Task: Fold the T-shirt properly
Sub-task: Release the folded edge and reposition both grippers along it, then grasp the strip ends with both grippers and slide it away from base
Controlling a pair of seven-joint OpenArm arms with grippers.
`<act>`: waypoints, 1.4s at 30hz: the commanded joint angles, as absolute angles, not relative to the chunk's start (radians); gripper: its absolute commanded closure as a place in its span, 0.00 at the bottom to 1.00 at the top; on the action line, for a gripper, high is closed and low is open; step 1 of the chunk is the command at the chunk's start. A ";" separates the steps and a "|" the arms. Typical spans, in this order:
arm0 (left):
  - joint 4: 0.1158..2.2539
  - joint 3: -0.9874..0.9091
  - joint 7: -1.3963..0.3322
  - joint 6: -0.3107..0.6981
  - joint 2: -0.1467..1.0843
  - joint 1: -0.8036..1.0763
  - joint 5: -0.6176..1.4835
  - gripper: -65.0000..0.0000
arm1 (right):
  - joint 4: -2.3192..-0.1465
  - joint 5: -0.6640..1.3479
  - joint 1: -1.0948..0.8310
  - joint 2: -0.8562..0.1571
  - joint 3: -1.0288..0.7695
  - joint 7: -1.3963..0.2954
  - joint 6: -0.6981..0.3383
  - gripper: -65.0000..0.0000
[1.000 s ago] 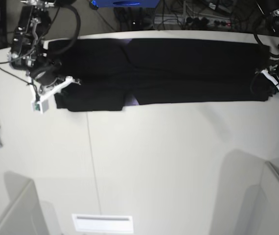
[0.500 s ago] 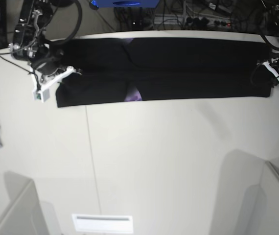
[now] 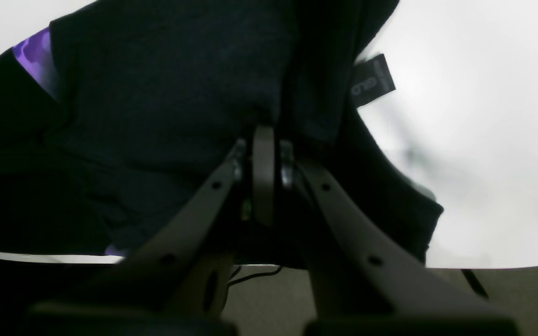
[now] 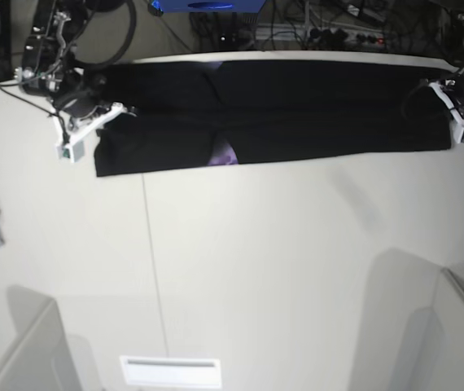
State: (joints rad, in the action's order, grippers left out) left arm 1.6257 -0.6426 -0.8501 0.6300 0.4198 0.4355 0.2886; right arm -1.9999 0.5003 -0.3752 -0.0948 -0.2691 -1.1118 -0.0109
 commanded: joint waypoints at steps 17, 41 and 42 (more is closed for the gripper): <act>1.644 -0.716 -0.835 0.631 0.433 0.437 0.234 0.54 | -2.005 0.506 -0.377 -0.104 -0.280 -1.107 -0.015 0.68; 1.590 -0.806 -0.828 0.698 0.245 0.344 0.157 1.00 | -1.890 0.547 -0.361 -0.081 -0.358 -1.003 -0.183 1.00; 1.567 -0.806 -0.828 0.698 0.236 0.328 0.136 1.00 | -1.868 0.547 -0.360 -0.091 -0.355 -0.997 -0.183 1.00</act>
State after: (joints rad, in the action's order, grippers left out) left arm 1.5608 -0.8059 -0.8234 0.7040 0.2279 0.3248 0.1410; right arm -1.8545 0.5442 -0.3599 -0.0822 -0.3511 -1.0084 -0.1810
